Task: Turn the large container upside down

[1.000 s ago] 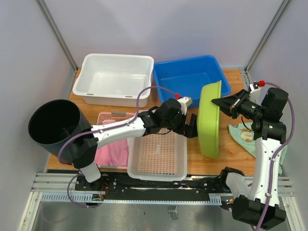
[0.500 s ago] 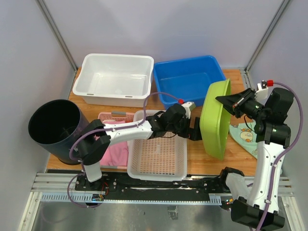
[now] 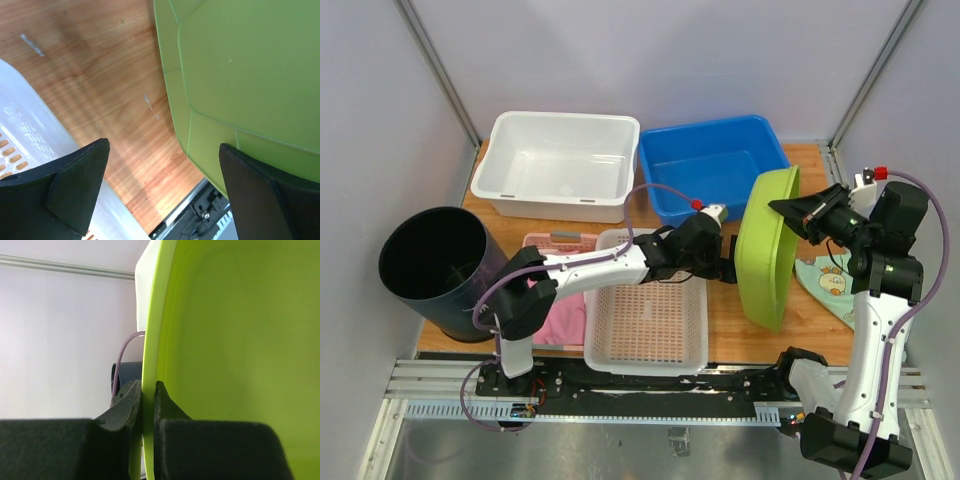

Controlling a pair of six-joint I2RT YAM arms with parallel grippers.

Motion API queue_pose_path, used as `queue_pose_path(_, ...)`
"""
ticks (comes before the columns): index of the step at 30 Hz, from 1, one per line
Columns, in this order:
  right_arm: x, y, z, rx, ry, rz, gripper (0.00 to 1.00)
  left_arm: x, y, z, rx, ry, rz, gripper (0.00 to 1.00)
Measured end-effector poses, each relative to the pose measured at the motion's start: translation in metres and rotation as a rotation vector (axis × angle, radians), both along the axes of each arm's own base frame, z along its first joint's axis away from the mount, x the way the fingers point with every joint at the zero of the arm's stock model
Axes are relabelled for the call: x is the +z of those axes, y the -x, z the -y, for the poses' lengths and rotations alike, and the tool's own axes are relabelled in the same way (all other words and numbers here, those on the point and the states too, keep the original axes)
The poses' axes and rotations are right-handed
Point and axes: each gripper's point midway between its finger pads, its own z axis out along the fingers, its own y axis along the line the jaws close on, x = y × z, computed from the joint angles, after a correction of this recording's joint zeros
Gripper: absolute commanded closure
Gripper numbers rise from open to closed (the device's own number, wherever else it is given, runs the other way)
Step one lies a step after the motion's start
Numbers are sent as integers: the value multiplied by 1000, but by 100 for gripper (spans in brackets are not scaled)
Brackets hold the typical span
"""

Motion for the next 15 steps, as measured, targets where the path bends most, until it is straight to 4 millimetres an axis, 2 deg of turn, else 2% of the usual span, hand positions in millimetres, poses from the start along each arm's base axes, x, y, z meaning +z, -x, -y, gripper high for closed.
queue_pose_path(7, -6, -4, -1, 9, -30, -30, 99, -5, -8, -13, 83, -57, 39, 1)
queue_pose_path(15, -10, -7, -3, 32, -66, -38, 100, -7, -14, -40, 167, -112, 60, 1)
